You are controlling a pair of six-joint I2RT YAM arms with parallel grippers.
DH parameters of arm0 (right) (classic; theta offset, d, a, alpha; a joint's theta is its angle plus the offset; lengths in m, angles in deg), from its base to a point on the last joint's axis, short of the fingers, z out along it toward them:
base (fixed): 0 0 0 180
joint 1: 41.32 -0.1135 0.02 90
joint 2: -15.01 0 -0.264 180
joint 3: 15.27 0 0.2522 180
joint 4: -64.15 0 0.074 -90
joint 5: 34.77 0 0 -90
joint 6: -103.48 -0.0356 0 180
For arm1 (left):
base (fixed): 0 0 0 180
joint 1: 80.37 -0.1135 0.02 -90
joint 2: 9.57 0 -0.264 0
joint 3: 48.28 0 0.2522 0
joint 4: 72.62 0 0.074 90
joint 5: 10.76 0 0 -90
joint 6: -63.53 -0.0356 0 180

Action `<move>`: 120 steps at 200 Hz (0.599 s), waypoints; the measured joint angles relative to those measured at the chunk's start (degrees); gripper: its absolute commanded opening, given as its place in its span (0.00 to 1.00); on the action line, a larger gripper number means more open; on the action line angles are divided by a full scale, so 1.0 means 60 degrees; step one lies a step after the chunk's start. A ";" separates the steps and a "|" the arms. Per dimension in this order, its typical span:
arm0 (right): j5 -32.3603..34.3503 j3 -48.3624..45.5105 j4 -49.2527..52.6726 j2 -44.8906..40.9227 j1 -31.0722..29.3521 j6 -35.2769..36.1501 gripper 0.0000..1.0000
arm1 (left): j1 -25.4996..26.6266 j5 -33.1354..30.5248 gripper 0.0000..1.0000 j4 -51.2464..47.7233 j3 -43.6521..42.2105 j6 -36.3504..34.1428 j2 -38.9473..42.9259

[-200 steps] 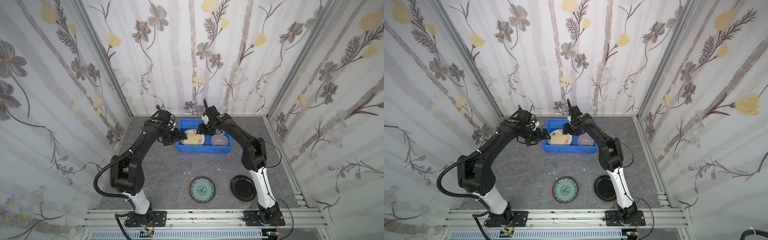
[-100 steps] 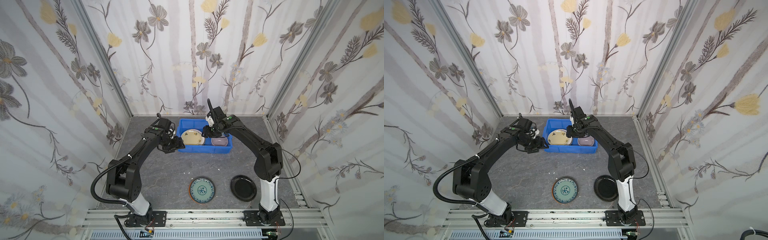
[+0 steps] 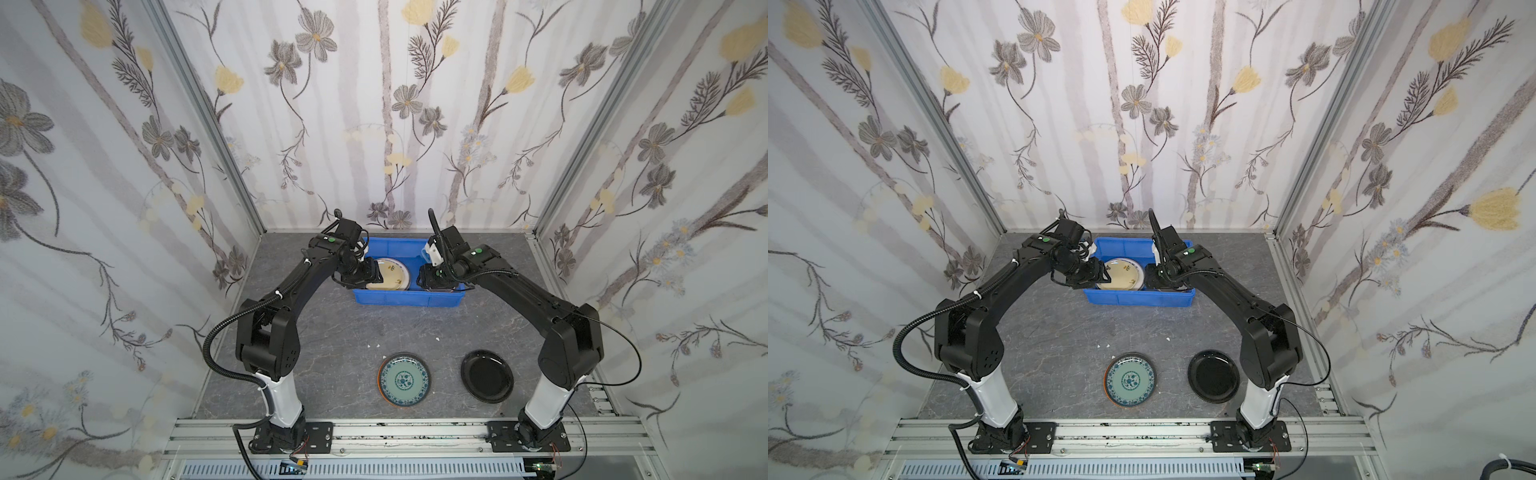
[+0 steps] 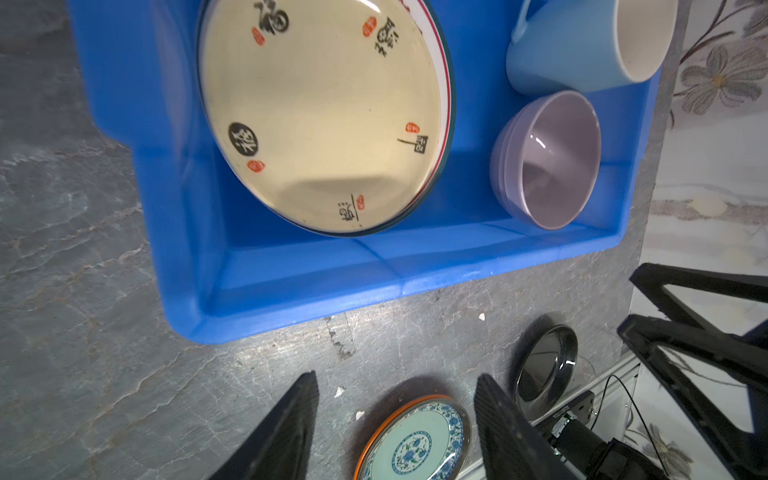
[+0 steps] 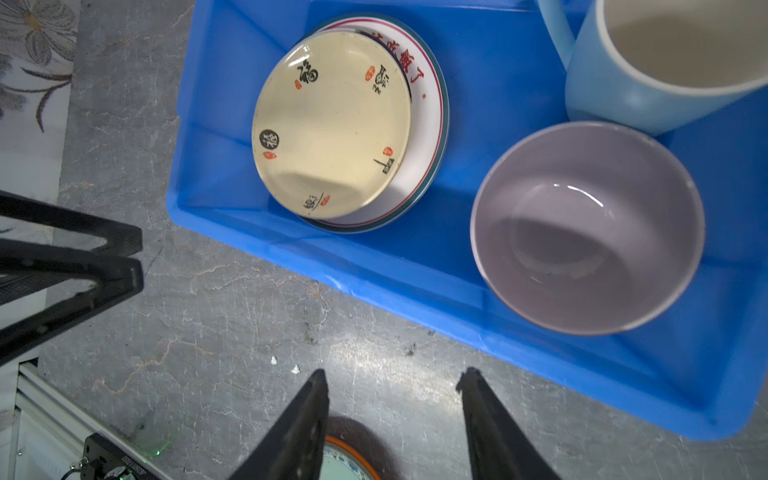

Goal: Place the mixed dishes into the plastic bin
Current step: 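Move both grippers down to the blue-patterned plate on the orange plate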

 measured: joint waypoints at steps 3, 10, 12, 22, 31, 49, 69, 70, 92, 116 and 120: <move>0.0025 -0.0120 -0.0018 -0.0102 -0.0022 -0.0004 0.51 | 0.0040 -0.0004 0.50 -0.0040 -0.0095 -0.0022 0.0051; 0.0051 -0.0459 -0.0084 -0.0386 -0.0091 -0.0018 0.50 | 0.0117 0.0000 0.49 -0.0127 -0.0317 -0.0044 0.0182; 0.0055 -0.0557 -0.0084 -0.0463 -0.0113 -0.0058 0.50 | 0.0142 0.0004 0.49 -0.0171 -0.0401 -0.0055 0.0240; 0.0117 -0.1031 -0.0124 -0.0838 -0.0244 -0.0149 0.50 | 0.0255 0.0004 0.44 -0.0295 -0.0809 -0.0109 0.0528; 0.0120 -0.1464 -0.0175 -0.1151 -0.0372 -0.0270 0.50 | 0.0386 0.0011 0.41 -0.0463 -0.1140 -0.0138 0.0812; 0.0138 -0.2386 -0.0273 -0.1756 -0.0645 -0.0550 0.49 | 0.0765 0.0080 0.41 -0.0550 -0.2036 -0.0251 0.1435; 0.0131 -0.3450 -0.0514 -0.2350 -0.1002 -0.0962 0.49 | 0.1260 0.0178 0.41 -0.0619 -0.3020 -0.0240 0.2014; 0.0127 -0.3479 -0.0521 -0.2368 -0.1016 -0.0976 0.49 | 0.1286 0.0178 0.41 -0.0612 -0.3085 -0.0237 0.2055; 0.0120 -0.4397 -0.0707 -0.2805 -0.1519 -0.1464 0.49 | 0.1785 0.0222 0.42 -0.0521 -0.4153 0.0004 0.2725; 0.0131 -0.5195 -0.1045 -0.3366 -0.2175 -0.2044 0.49 | 0.2284 0.0226 0.43 -0.0248 -0.5253 0.0350 0.3504; 0.0127 -0.5315 -0.1122 -0.3424 -0.2295 -0.2127 0.49 | 0.2346 0.0229 0.43 -0.0222 -0.5402 0.0415 0.3625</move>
